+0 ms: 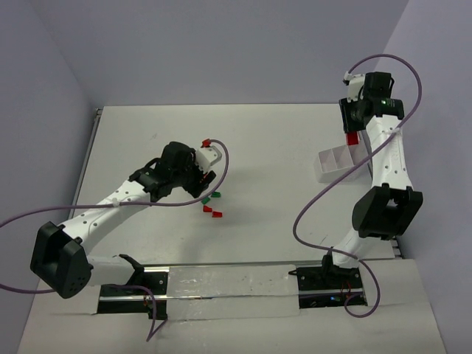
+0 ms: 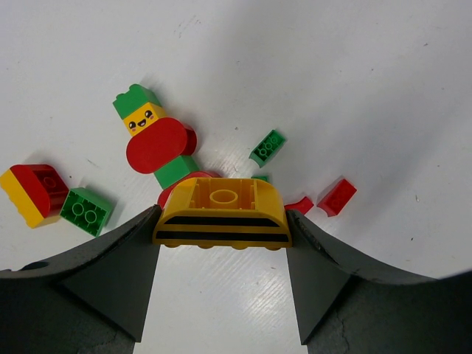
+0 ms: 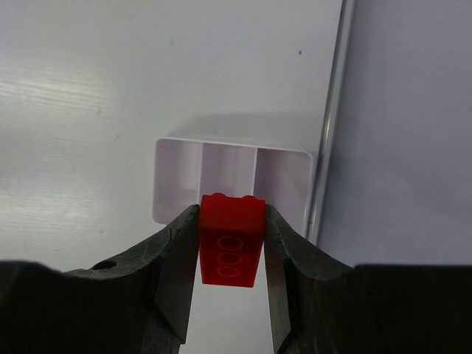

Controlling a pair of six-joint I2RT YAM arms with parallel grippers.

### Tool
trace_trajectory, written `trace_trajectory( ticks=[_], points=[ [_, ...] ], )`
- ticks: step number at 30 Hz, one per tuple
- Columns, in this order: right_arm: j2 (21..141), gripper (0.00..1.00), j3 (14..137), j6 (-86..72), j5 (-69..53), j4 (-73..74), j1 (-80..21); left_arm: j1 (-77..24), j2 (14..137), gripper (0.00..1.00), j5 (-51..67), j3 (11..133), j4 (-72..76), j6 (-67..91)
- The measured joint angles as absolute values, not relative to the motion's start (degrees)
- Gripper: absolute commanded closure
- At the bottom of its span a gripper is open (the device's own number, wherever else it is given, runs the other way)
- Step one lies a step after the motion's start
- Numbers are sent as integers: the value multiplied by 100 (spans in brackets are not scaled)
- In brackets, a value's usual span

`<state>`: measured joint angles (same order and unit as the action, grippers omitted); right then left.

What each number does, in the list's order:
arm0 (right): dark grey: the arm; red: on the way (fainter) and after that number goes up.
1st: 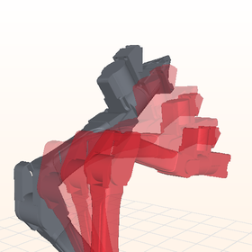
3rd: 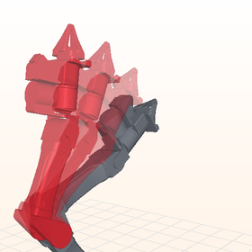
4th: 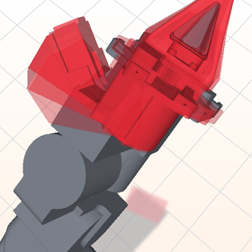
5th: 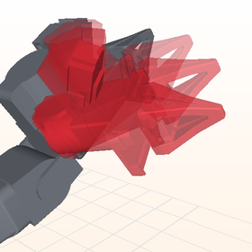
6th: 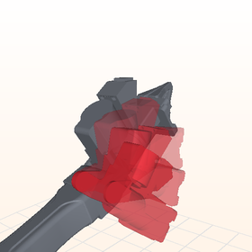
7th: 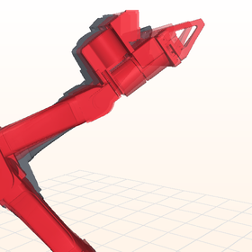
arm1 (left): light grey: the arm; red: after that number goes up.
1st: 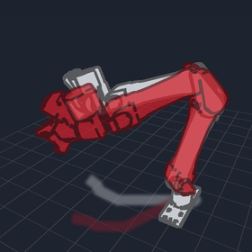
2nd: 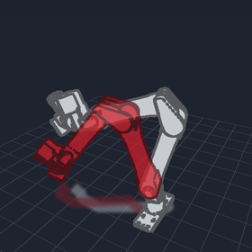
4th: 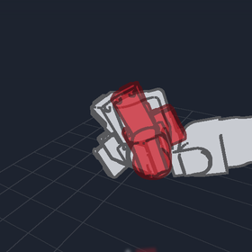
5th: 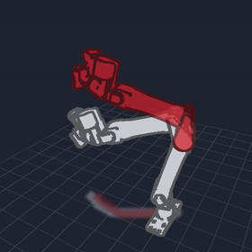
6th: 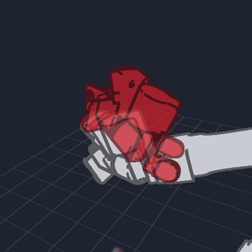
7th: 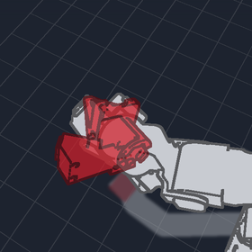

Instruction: Sort the legos into containers by color

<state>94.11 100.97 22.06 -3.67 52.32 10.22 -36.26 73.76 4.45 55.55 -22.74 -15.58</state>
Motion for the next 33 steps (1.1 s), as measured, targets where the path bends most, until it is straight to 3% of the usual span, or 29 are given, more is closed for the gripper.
trace_trajectory(
  ticks=[21, 33],
  points=[
    [10023, 99, 9505, 2603, 259, 4536, 1298, -3204, 7647, 67, 722, 5880, -2260, -1439],
    [10151, 88, 9259, 2702, 314, 4291, 1377, -3175, 7790, 66, 760, 5952, -2261, -1443]
  ],
)
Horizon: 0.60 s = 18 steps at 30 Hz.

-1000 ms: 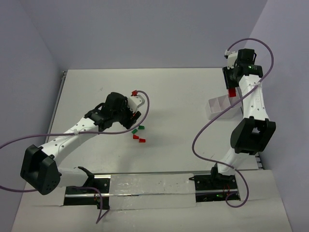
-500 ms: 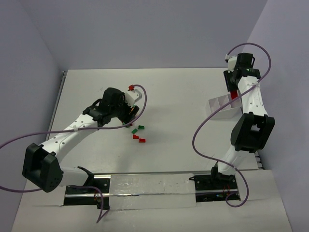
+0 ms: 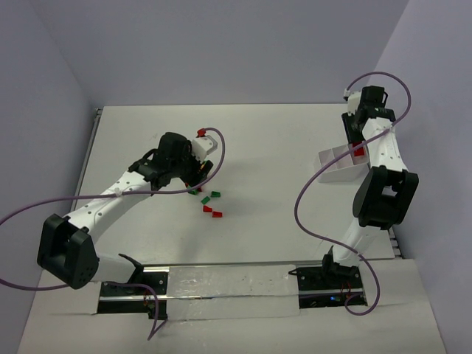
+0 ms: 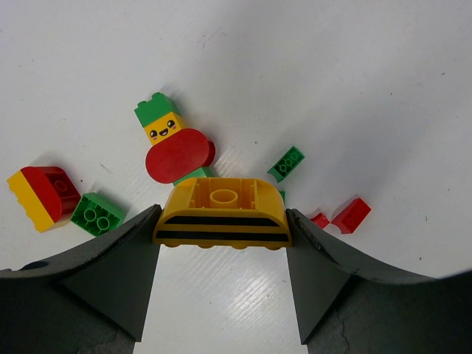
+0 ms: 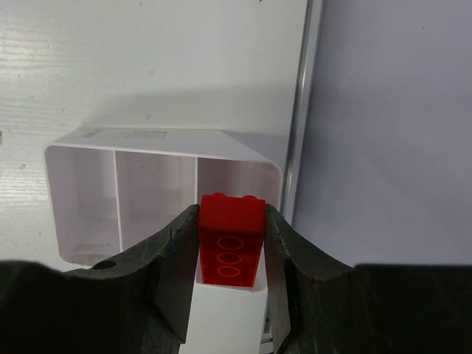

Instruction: Sort the legos into containers by color

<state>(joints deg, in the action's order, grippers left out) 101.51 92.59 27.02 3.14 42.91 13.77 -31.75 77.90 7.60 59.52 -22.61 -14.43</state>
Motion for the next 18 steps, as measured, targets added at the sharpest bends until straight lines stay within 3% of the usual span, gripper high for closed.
trace_trajectory(
  ticks=[3, 7, 8, 9, 11, 12, 18],
  points=[
    [10151, 84, 9186, 2741, 367, 4261, 1378, -3175, 7806, 66, 760, 5961, -2263, -1444],
    [10156, 65, 9131, 2798, 407, 4246, 1378, -3175, 7813, 66, 760, 5964, -2259, -1444],
    [10156, 59, 9127, 2805, 416, 4242, 1378, -3175, 7817, 66, 760, 5964, -2261, -1444],
    [10156, 46, 9118, 2813, 428, 4233, 1378, -3175, 7823, 66, 760, 5964, -2261, -1444],
    [10156, 29, 9103, 2829, 454, 4218, 1380, -3175, 7836, 65, 760, 5964, -2261, -1444],
    [10156, 25, 9091, 2843, 463, 4212, 1380, -3175, 7844, 65, 760, 5964, -2261, -1444],
    [10154, 20, 9104, 2799, 437, 4255, 1382, -3161, 7850, 65, 772, 5992, -2266, -1444]
  ],
)
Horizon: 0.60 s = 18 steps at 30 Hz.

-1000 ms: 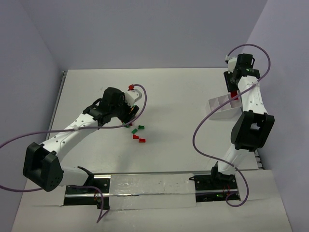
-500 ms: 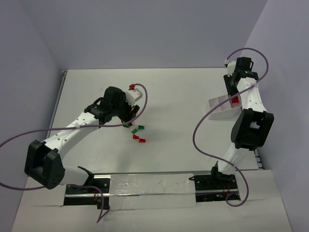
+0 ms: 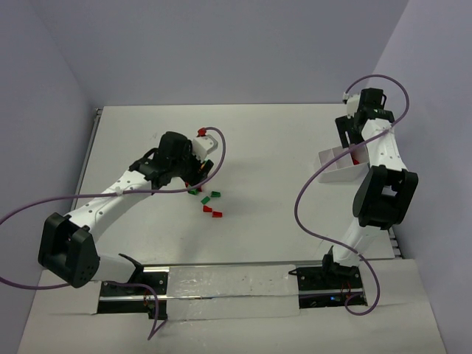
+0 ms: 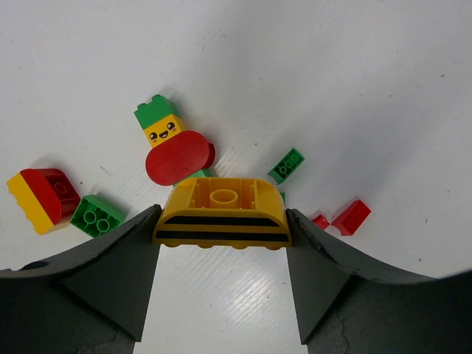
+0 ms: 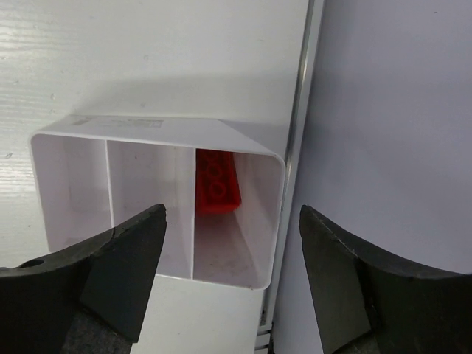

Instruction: Sort the legos into containers by color

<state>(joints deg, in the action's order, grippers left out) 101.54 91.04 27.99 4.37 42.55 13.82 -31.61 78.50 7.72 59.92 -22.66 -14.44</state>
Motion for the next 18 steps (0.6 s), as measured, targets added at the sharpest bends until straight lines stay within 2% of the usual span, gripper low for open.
trace_trajectory(
  ticks=[6, 11, 18],
  points=[
    [10106, 20, 9497, 2595, 14, 4602, 1378, -3092, 7852, 66, 930, 6059, -2278, -1383],
    [9618, 20, 9682, 2135, -1227, 4835, 1244, -2878, 7868, 67, 1695, 6304, -2326, -908],
    [8702, 20, 9220, 1346, -2845, 4538, -44, -2360, 7896, 68, 3566, 6608, -2066, 516]
  ],
)
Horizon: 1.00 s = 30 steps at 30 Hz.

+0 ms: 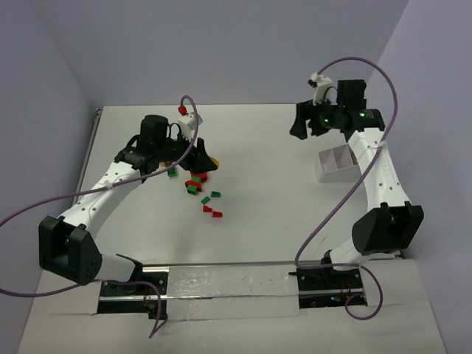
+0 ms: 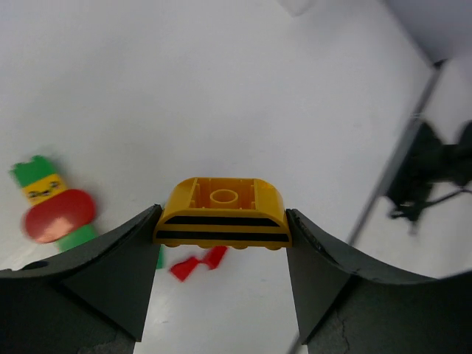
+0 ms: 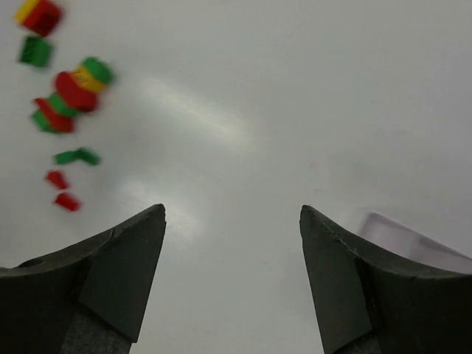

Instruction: Sort the legos into containers by color

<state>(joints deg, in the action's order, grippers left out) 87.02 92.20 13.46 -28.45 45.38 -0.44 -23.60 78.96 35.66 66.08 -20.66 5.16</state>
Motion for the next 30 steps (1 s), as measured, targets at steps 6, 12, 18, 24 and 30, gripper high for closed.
trace_trajectory(
  ticks=[6, 12, 18, 24, 30],
  points=[
    [8716, 20, 8914, 787, -3665, 4130, -1152, -1845, 8034, 69, 5307, 6399, -849, 2536],
    [8402, 21, 8129, 751, -3712, 3449, -1747, -1488, 8081, 67, 6224, 5316, 1688, 5290],
    [8351, 21, 8349, 1074, -3707, 3239, -2621, -1385, 8468, 65, 6510, 4841, 3781, 7566],
    [8519, 22, 8959, 1297, -3756, 3212, -3184, -1380, 8695, 66, 6507, 4373, 5569, 9278],
    [8718, 22, 9269, 1504, -3799, 3212, -3445, -1338, 8732, 68, 6425, 4208, 6480, 10221]
  ],
)
